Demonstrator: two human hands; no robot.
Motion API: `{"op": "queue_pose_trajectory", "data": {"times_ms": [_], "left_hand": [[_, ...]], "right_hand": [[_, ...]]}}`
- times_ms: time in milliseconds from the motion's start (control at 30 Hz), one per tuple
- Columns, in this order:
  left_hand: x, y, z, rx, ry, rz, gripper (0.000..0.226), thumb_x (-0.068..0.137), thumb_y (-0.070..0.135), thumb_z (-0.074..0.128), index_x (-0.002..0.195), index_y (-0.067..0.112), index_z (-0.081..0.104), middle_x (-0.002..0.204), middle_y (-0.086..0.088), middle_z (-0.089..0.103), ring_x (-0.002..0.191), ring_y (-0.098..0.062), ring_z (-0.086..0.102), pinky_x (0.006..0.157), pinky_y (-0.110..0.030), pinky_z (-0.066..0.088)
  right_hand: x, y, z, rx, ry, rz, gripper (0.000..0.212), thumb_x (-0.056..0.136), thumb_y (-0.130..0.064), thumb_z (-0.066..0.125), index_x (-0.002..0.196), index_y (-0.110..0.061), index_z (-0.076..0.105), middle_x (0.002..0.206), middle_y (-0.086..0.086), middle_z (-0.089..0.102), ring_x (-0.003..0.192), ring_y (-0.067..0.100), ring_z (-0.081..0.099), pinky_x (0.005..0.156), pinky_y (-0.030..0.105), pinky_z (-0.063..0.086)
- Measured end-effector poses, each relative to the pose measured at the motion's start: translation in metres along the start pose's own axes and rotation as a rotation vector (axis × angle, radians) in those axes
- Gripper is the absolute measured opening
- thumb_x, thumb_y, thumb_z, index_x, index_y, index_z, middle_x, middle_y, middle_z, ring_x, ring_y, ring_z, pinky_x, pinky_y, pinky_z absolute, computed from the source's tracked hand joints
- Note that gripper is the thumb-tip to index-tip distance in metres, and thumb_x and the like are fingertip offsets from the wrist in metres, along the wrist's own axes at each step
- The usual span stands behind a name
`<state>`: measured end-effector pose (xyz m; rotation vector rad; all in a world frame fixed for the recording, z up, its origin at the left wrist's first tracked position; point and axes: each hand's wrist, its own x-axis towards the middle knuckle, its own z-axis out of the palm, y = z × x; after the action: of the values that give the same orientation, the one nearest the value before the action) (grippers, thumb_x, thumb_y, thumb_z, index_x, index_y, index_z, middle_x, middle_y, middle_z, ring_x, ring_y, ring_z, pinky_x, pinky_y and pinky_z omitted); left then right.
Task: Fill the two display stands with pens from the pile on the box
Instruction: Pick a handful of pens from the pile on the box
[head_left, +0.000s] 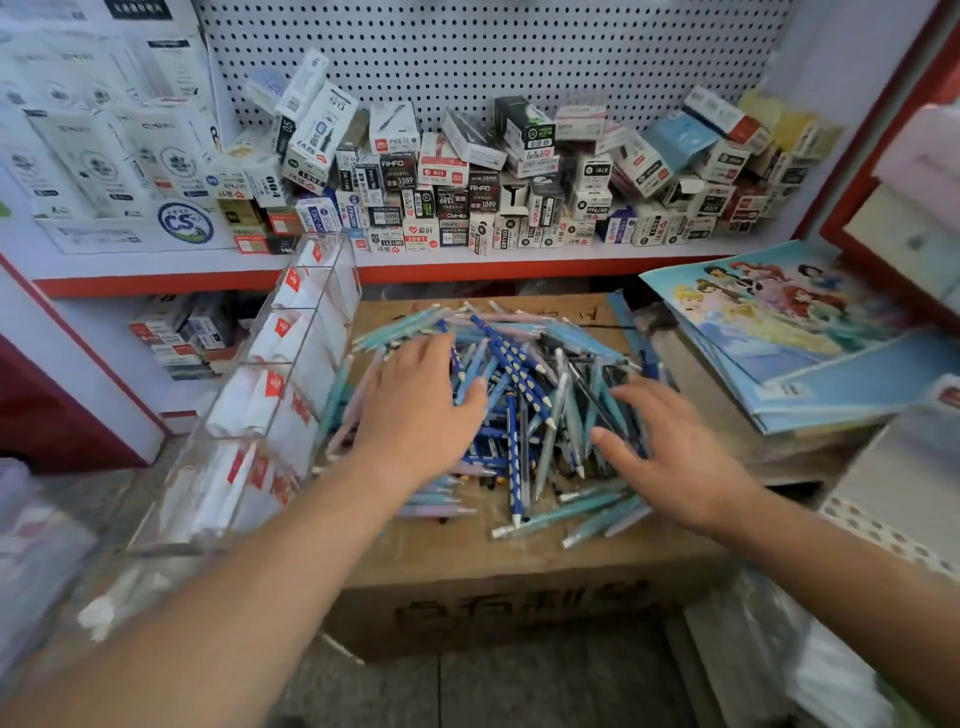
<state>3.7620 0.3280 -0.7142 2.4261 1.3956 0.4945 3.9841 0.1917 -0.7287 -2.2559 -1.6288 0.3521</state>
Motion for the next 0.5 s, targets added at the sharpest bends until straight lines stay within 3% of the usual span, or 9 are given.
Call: {"op": "queue_pose_trajectory", "data": {"times_ms": [100,200,333,500], "left_hand": [[-0.059,-0.001,0.018,0.036,0.020,-0.069,0.074,0.100,0.057,0.040,0.160,0.027,0.011,0.171,-0.007,0.000,0.158,-0.026,-0.004,0.128,-0.048,0.001],[-0.103,-0.009,0.033,0.112,-0.069,-0.145,0.086,0.097,0.072,0.024,0.159,0.031,-0.020,0.164,-0.010,-0.033,0.151,-0.029,-0.032,0.125,-0.049,-0.012],[-0.114,-0.025,0.045,0.257,-0.197,-0.198,0.099,0.083,0.090,0.002,0.152,0.030,-0.036,0.156,-0.015,-0.044,0.146,-0.034,-0.038,0.125,-0.051,-0.013],[-0.097,-0.030,0.050,0.295,-0.207,-0.160,0.108,0.074,0.098,-0.001,0.150,0.032,-0.039,0.158,-0.013,-0.042,0.147,-0.032,-0.039,0.124,-0.049,-0.017]], "right_hand": [[-0.041,0.006,0.026,0.014,-0.004,0.135,0.082,0.094,-0.072,0.036,0.161,-0.027,0.021,0.170,0.002,0.009,0.157,0.021,0.004,0.127,0.045,0.015],[-0.063,0.009,0.046,-0.025,-0.044,0.221,0.092,0.091,-0.079,0.028,0.163,-0.031,-0.003,0.171,0.001,-0.014,0.157,0.023,-0.014,0.128,0.047,0.003],[-0.059,0.004,0.061,-0.104,-0.010,0.233,0.100,0.086,-0.086,0.021,0.161,-0.029,-0.014,0.169,0.007,-0.022,0.155,0.030,-0.022,0.127,0.047,-0.001],[-0.042,-0.005,0.076,-0.131,0.071,0.246,0.100,0.087,-0.087,0.015,0.162,-0.026,-0.013,0.167,0.011,-0.025,0.154,0.031,-0.024,0.127,0.048,-0.004]]}}
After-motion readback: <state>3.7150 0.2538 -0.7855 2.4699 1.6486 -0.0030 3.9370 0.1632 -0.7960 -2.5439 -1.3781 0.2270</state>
